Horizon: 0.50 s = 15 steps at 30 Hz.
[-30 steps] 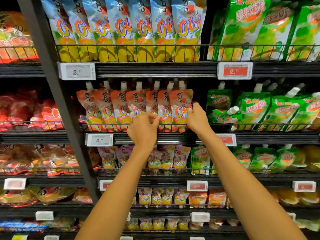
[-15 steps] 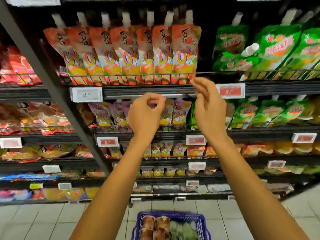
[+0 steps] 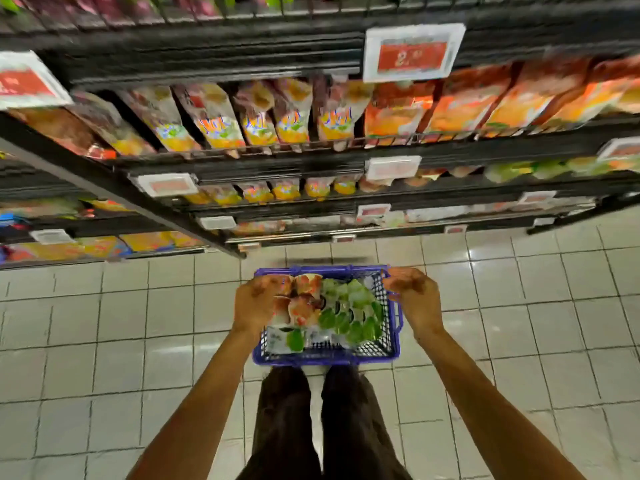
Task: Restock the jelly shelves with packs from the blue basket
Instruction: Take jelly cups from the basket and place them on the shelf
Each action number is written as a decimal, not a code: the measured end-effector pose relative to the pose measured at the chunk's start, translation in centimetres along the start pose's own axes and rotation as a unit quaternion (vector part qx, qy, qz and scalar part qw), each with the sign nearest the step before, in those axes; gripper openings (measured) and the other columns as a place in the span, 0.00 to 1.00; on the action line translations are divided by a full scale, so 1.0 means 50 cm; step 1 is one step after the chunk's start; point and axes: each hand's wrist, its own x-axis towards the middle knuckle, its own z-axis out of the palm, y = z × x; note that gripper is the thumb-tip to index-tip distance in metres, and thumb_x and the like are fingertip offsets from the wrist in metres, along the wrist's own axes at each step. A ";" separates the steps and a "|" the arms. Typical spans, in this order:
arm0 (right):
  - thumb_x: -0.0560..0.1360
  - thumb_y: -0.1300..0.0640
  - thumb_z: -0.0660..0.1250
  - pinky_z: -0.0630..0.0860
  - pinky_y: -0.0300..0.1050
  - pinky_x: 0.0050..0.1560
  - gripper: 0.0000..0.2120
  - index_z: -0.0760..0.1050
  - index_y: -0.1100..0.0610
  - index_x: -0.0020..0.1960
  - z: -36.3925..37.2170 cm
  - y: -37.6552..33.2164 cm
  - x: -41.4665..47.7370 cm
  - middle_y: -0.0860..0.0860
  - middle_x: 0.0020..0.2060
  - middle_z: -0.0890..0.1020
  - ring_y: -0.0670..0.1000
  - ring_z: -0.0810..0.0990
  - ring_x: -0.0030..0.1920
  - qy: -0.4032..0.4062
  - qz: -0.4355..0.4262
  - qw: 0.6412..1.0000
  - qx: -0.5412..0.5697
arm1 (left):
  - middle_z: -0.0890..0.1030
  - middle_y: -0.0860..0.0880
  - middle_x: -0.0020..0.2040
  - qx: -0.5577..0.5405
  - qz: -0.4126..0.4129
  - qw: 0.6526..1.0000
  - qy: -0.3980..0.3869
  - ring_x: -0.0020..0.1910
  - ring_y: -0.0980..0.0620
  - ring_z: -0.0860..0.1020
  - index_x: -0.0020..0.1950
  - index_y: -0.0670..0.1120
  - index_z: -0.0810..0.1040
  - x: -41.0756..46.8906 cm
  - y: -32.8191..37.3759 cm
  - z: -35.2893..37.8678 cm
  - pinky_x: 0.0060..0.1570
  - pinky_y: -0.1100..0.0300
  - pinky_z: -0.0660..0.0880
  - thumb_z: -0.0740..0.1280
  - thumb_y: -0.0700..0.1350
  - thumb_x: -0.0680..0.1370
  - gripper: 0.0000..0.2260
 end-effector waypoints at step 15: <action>0.73 0.64 0.71 0.76 0.61 0.57 0.17 0.74 0.64 0.61 0.053 0.678 0.339 0.63 0.53 0.80 0.63 0.80 0.51 0.152 0.144 0.962 -0.178 | 0.80 0.33 0.57 0.155 -0.207 0.961 0.099 0.58 0.35 0.79 0.59 0.34 0.78 0.426 -0.618 0.086 0.57 0.45 0.76 0.70 0.45 0.77 0.17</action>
